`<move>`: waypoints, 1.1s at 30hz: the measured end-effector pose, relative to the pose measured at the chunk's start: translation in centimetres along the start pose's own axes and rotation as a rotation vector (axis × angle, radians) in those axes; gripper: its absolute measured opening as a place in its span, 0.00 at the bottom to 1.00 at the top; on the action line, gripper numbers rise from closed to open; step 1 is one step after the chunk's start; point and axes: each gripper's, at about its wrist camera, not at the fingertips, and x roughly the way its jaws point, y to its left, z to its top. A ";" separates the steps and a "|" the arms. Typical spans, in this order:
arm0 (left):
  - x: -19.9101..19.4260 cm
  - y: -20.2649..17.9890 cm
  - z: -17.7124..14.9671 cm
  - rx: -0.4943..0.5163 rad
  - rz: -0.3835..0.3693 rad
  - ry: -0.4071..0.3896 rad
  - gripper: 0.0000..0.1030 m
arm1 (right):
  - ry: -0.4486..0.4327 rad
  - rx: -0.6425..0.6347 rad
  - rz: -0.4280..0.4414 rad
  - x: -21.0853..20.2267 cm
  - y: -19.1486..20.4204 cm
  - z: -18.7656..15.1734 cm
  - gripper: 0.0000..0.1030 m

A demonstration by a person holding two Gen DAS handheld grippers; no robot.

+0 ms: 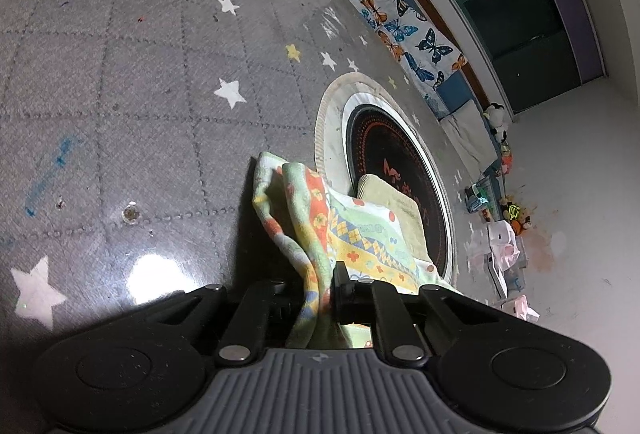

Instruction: Fold clothes

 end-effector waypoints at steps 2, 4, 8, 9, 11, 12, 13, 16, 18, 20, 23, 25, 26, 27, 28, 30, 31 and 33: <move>0.0 -0.1 0.0 0.006 0.003 0.001 0.12 | 0.004 0.025 0.007 0.3 -0.5 -0.3 0.52; 0.1 -0.2 0.1 0.015 0.007 0.000 0.12 | 0.005 0.033 0.027 0.1 -0.4 -0.5 0.52; 0.1 -0.5 0.0 0.040 0.019 -0.005 0.12 | 0.012 -0.006 0.056 -0.1 0.8 -0.6 0.39; 0.1 -0.6 0.0 0.047 0.022 -0.005 0.12 | 0.012 -0.018 0.050 -0.1 1.2 -0.6 0.27; 0.0 -1.0 0.1 0.067 0.026 -0.008 0.11 | 0.012 -0.026 0.043 -0.2 1.6 -0.5 0.11; -0.1 -1.2 0.1 0.080 0.026 -0.011 0.11 | 0.009 -0.014 0.048 -0.4 1.6 -0.4 0.10; -0.2 -1.5 0.1 0.092 0.026 -0.013 0.11 | 0.001 -0.007 0.051 -0.7 1.5 -0.4 0.09; -0.5 -3.0 0.5 0.143 0.009 -0.024 0.10 | -0.036 0.006 0.058 -2.0 1.4 -0.1 0.08; -0.5 -4.6 0.8 0.184 -0.010 -0.028 0.10 | -0.069 0.009 0.060 -3.3 1.2 0.3 0.08; -0.4 -6.1 1.0 0.224 -0.030 -0.027 0.10 | -0.102 0.013 0.051 -4.5 1.0 0.7 0.08; 0.5 -8.8 0.8 0.293 -0.051 -0.019 0.09 | -0.146 0.014 0.011 -6.1 0.0 1.5 0.08; 1.4 -10.9 0.5 0.335 -0.068 -0.007 0.09 | -0.166 0.021 -0.020 -6.9 -1.0 2.0 0.08; 1.9 -11.9 0.4 0.354 -0.079 0.000 0.10 | -0.174 0.026 -0.036 -7.2 -1.5 2.3 0.08; 2.5 -12.8 0.2 0.369 -0.090 0.006 0.09 | -0.186 0.029 -0.062 -7.7 -2.3 2.6 0.08; 3.1 -13.8 -0.1 0.386 -0.100 0.013 0.09 | -0.194 0.035 -0.084 -8.0 -3.1 2.9 0.08; 4.5 -15.8 -0.5 0.425 -0.122 0.029 0.09 | -0.209 0.049 -0.126 -8.7 -4.6 3.4 0.08; 5.2 -16.8 -0.7 0.442 -0.128 0.035 0.10 | -0.213 0.054 -0.145 -8.9 -5.4 3.5 0.08; 6.8 -18.6 -1.2 0.466 -0.139 0.054 0.09 | -0.219 0.064 -0.183 -9.4 -6.8 3.9 0.08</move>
